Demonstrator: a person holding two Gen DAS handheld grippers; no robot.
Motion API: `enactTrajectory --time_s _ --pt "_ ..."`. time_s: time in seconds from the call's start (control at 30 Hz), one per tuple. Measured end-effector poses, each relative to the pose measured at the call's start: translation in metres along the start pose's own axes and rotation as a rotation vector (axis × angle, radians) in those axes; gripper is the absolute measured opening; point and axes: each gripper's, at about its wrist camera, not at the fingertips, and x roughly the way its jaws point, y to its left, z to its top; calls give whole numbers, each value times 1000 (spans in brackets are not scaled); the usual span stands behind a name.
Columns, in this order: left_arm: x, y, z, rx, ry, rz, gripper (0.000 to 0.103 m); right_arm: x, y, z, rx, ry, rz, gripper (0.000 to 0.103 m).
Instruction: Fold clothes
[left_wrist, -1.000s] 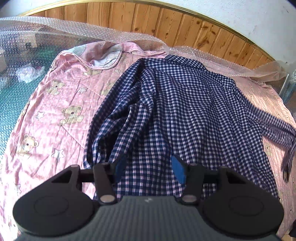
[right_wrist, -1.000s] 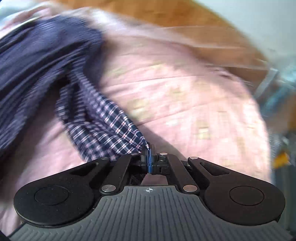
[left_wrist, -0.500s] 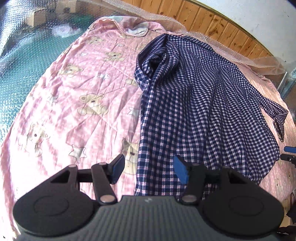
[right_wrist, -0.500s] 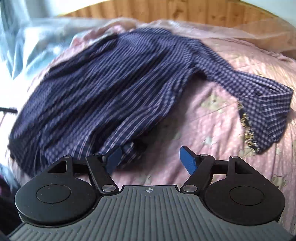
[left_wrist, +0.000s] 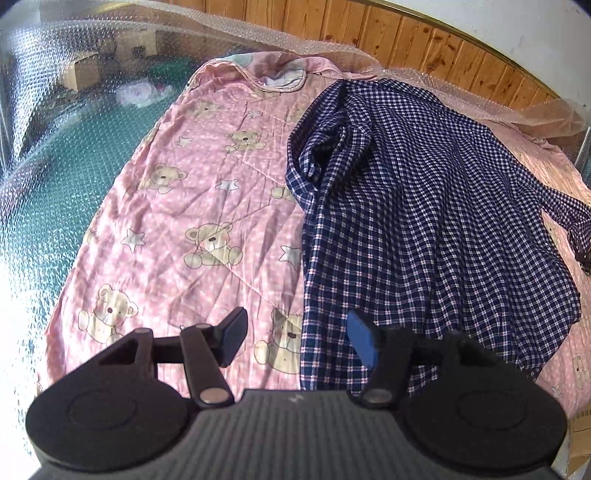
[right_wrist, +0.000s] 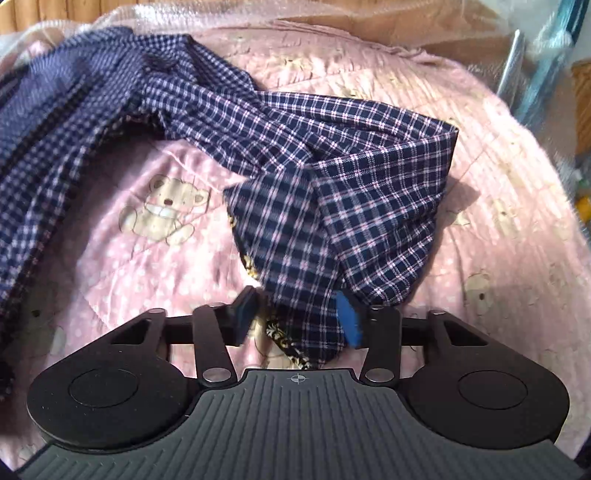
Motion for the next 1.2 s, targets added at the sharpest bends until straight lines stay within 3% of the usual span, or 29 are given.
enactTrajectory --time_s 0.03,0.07,0.13,0.23,0.3,0.33,0.4,0.47,0.53,0.57,0.63,0.77,0.87,0.9,0.93,1.0,1.1,1.17,1.2 --pt "0 -3 2 1 0 10 61 -2 -14 4 40 -14 13 15" --pt "0 -6 5 -4 -2 24 61 -8 -30 7 85 -39 14 11" --pt "0 -12 11 -23 -11 39 61 -18 -66 14 197 -85 14 8" --pt "0 -21 21 -58 -29 55 62 -30 -158 14 578 -172 57 1" --pt "0 -28 28 -82 -41 66 63 -38 -217 1 821 -206 34 1" --pt "0 -31 32 -93 -47 71 64 -40 -240 -8 911 -212 -1 2" --pt "0 -37 39 -117 -59 82 67 -40 -272 -26 992 -179 -114 27" --pt "8 -41 50 -155 -60 98 67 -45 -288 -39 1002 -149 -201 40" --pt "20 -34 63 -206 -62 111 71 -58 -287 -53 980 -174 -215 46" --pt "27 -30 69 -234 -62 115 72 -66 -279 -57 955 -179 -209 52" --pt "48 -16 83 -295 -54 117 72 -82 -256 -65 894 -181 -189 53" --pt "95 15 104 -402 -15 110 71 -97 -136 -57 662 -176 9 55" --pt "122 34 113 -516 3 16 59 -107 -42 -49 479 -171 163 60" --pt "129 38 113 -546 3 -34 50 -111 -11 -46 417 -168 214 62" --pt "135 41 112 -571 7 -71 29 -114 21 -44 355 -166 264 69" --pt "143 49 109 -609 16 -118 6 -121 84 -38 230 -161 364 73" --pt "138 70 111 -684 -7 -204 4 -119 178 -40 27 -152 512 73" --pt "118 84 129 -645 -59 -210 3 -101 224 -48 -86 -77 529 69" --pt "104 90 146 -582 -89 -184 3 -92 238 -53 -132 -32 492 62"
